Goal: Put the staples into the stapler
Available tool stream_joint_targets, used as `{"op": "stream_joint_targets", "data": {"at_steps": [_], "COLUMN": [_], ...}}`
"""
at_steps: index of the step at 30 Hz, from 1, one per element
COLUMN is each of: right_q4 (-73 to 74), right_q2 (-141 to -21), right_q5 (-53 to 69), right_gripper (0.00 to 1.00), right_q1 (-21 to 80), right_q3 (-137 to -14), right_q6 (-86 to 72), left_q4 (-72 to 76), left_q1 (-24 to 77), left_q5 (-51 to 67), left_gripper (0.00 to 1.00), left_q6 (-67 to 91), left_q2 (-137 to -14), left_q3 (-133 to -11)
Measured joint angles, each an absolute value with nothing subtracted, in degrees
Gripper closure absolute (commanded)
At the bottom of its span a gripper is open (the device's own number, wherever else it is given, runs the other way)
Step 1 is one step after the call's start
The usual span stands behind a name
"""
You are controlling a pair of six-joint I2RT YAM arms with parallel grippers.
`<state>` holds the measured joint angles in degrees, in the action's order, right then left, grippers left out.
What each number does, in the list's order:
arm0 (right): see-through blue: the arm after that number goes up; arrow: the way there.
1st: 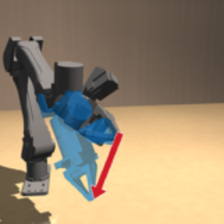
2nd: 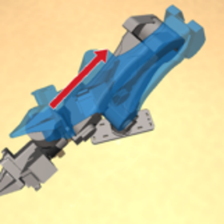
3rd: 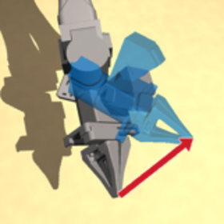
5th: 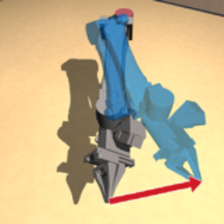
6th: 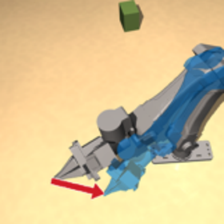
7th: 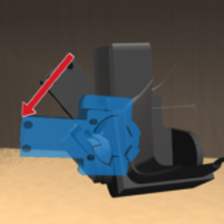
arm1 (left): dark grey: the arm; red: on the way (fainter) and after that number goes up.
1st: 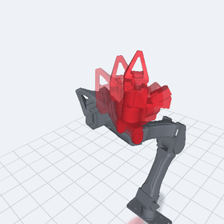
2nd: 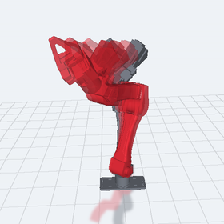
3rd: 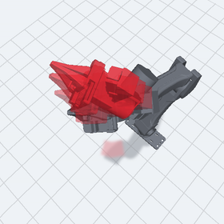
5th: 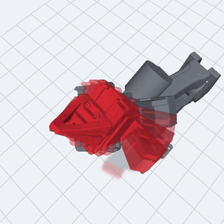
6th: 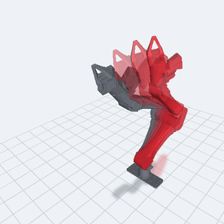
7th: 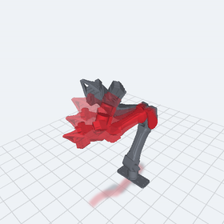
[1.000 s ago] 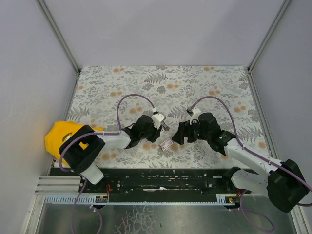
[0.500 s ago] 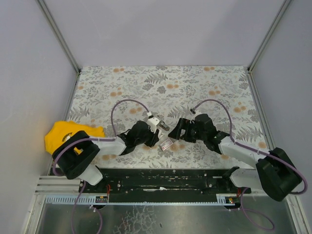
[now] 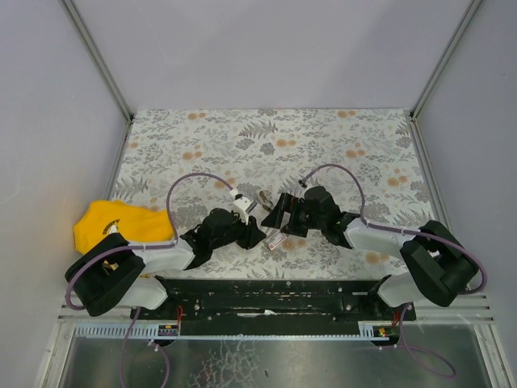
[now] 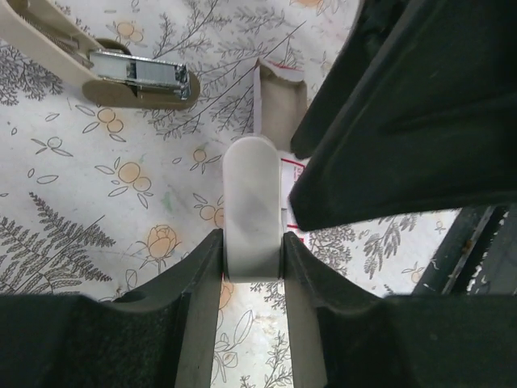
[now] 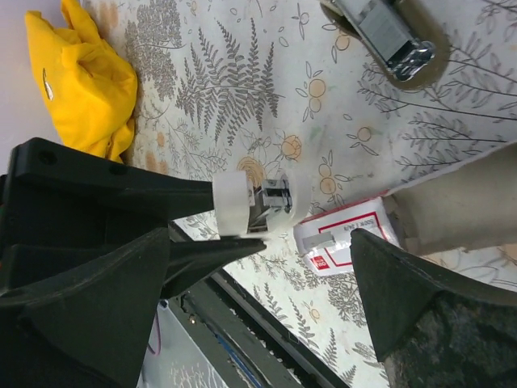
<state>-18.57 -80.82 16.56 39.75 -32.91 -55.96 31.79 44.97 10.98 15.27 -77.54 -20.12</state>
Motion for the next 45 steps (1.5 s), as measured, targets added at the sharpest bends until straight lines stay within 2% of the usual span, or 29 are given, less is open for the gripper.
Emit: {"op": "stream_joint_targets", "data": {"at_steps": [5,7,10,12,13,14,20,21,22,23,24,25,26,29,32,38,45], "right_q4": [-19.20,-19.22,-19.68,-20.64,-21.02,-21.39,-23.07,-23.22,-23.33,-23.38,-23.20,-22.94,-22.39,-18.83,-14.98,-8.75,-3.66], "right_q2": [-83.77,-84.71,-85.95,-86.56,-86.59,-86.59,-86.59,-86.56,-86.54,-86.46,-86.26,-85.97,-85.43,-82.24,-78.22,-71.57,-68.90], "right_q5": [15.97,15.70,15.51,15.55,15.31,15.33,14.59,14.57,14.50,14.44,14.20,14.00,13.63,10.63,8.12,5.10,3.92], "right_gripper": [0.03,0.14,0.58,0.94,1.00,1.00,1.00,0.89,0.69,0.44,0.28,0.19,0.15,0.10,0.10,0.09,0.10], "right_q1": [41.60,42.04,42.44,42.50,42.50,42.50,42.65,42.65,42.65,42.68,42.72,42.72,42.76,42.72,42.04,37.39,35.94], "right_q3": [-34.52,-35.00,-35.35,-35.38,-35.33,-35.33,-34.50,-34.41,-34.35,-34.33,-34.33,-34.33,-34.44,-34.81,-35.86,-37.32,-37.28], "right_q6": [-57.23,-57.54,-58.02,-58.85,-59.48,-59.53,-60.88,-60.95,-60.99,-60.93,-60.64,-60.53,-59.77,-56.69,-53.01,-45.50,-40.10], "left_q4": [34.02,34.50,35.59,35.99,36.03,36.05,36.05,36.05,36.03,36.03,36.03,36.03,35.88,34.20,30.57,17.45,7.62], "left_q1": [44.99,44.99,45.04,45.04,45.01,44.97,44.97,44.97,44.97,44.97,44.99,45.01,45.12,45.36,45.36,44.16,29.54], "left_q5": [11.84,12.32,13.34,13.76,13.63,13.43,13.08,13.06,13.04,12.97,12.86,12.84,12.64,11.33,8.05,-5.26,-9.52], "left_gripper": [1.00,1.00,1.00,1.00,1.00,1.00,1.00,1.00,1.00,1.00,1.00,1.00,1.00,1.00,1.00,1.00,1.00], "left_q6": [16.29,16.47,16.80,16.93,16.95,17.06,17.26,17.26,17.26,17.26,17.28,17.32,17.34,18.13,19.44,21.21,21.10], "left_q2": [-76.42,-76.31,-76.03,-75.90,-75.90,-75.90,-75.94,-75.94,-75.94,-75.94,-75.94,-75.85,-75.66,-74.41,-72.84,-71.44,-79.07], "left_q3": [-19.29,-19.07,-18.37,-18.06,-17.78,-17.63,-17.61,-17.61,-17.61,-17.61,-17.65,-17.67,-17.78,-18.13,-19.20,-25.10,-34.48]}}
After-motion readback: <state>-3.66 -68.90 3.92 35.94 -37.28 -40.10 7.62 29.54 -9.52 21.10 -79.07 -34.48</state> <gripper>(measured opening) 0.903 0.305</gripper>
